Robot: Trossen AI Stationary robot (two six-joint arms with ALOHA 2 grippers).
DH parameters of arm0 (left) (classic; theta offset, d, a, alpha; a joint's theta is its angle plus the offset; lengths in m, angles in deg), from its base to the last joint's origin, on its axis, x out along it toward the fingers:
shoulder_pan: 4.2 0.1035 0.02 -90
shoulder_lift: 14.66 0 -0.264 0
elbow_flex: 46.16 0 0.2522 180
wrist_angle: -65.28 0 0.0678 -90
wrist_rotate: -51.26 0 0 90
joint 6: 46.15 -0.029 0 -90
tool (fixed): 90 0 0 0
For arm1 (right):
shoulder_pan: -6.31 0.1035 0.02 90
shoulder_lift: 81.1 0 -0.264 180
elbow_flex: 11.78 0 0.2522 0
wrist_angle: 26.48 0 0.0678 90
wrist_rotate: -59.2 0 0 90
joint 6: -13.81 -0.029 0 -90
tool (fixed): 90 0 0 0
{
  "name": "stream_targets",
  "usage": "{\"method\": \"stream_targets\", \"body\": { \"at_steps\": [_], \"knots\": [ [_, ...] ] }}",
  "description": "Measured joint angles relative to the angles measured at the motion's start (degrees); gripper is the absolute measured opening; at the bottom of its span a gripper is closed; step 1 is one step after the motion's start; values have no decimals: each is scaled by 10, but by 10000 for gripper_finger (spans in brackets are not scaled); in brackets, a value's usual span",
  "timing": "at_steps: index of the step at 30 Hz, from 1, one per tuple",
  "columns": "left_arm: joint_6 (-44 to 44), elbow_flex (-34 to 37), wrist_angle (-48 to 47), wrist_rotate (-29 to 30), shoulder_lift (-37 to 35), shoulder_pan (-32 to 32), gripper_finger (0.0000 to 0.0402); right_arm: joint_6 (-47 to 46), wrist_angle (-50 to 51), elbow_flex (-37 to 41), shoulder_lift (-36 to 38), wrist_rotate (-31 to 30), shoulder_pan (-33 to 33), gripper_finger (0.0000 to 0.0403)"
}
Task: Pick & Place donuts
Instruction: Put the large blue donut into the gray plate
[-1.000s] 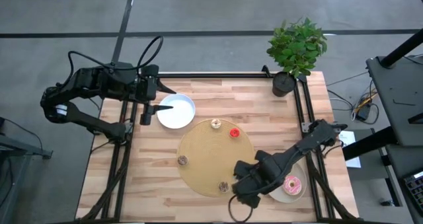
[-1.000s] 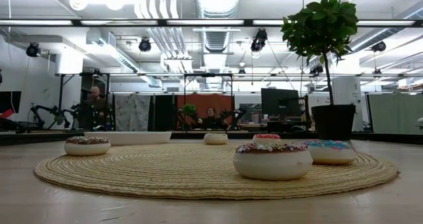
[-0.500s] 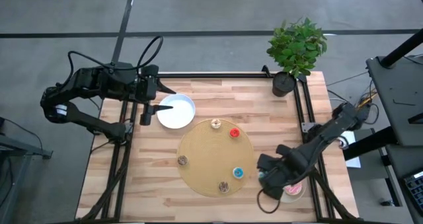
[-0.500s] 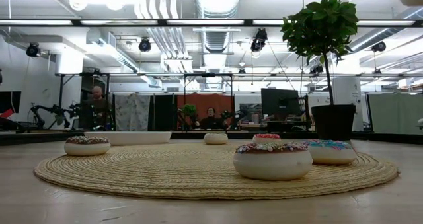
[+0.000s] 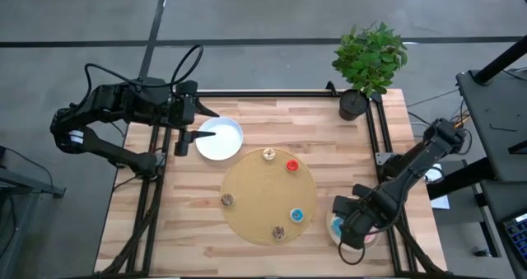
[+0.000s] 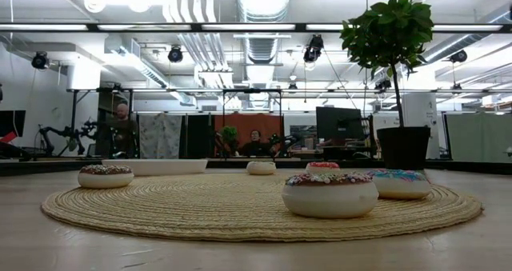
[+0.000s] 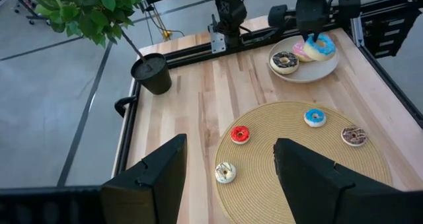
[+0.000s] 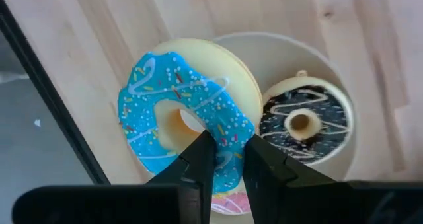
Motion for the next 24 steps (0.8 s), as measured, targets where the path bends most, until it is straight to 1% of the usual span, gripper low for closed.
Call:
{"method": "stream_targets", "body": {
  "at_steps": [5,15,24],
  "knots": [
    [0,0,0,0,0,0,199,0,-40,42,0,4,10,59],
    [2,0,0,0,0,0,199,1,-141,111,0,16,11,61],
    [4,0,0,0,0,0,199,0,-154,132,0,16,11,64]
  ]
}}
